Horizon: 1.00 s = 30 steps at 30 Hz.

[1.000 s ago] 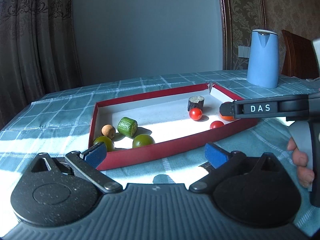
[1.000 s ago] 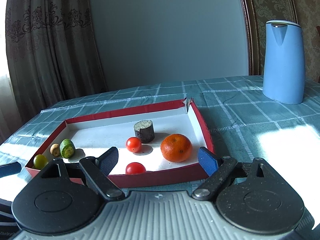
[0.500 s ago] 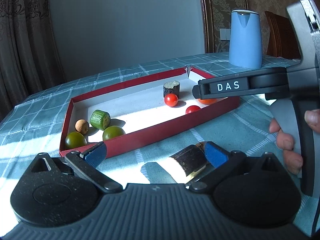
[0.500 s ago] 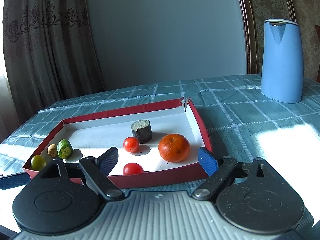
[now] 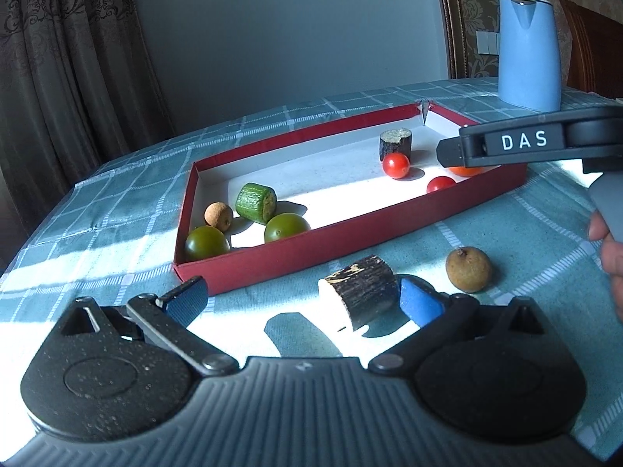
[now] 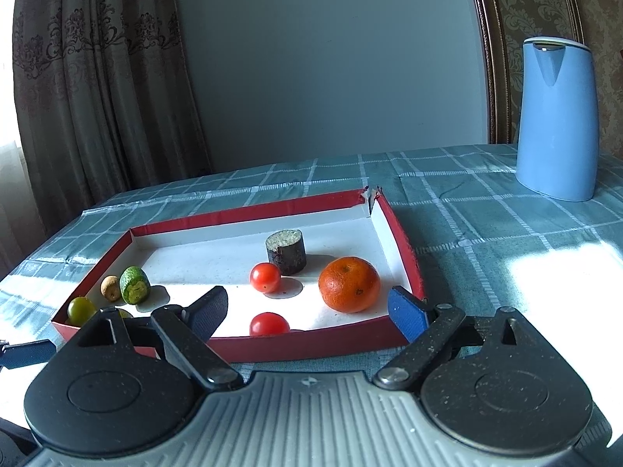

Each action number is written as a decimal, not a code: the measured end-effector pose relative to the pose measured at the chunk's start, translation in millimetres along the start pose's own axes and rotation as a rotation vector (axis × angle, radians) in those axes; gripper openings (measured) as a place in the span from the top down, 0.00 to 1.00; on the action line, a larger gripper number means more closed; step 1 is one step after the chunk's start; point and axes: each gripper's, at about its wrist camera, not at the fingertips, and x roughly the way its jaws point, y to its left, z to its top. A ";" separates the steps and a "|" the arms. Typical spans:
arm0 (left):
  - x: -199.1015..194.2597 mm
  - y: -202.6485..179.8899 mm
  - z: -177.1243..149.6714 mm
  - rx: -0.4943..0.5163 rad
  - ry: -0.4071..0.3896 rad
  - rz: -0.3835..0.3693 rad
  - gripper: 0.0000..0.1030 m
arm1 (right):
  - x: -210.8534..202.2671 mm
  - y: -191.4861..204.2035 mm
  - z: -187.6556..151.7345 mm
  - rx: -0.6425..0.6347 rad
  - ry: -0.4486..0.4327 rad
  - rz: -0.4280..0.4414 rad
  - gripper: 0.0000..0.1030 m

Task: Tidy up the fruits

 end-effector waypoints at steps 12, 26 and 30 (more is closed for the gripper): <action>18.2 -1.5 7.2 0.014 0.036 0.053 0.00 | 0.1 7.1 -2.6 -0.048 0.005 0.000 0.13; 23.3 13.0 6.2 -0.075 0.071 -0.023 0.09 | -5.7 -1.8 -6.6 -0.042 0.022 -0.009 0.13; 24.6 13.4 6.7 -0.078 0.077 -0.014 0.05 | -18.2 -11.9 -15.4 0.001 0.038 0.035 0.13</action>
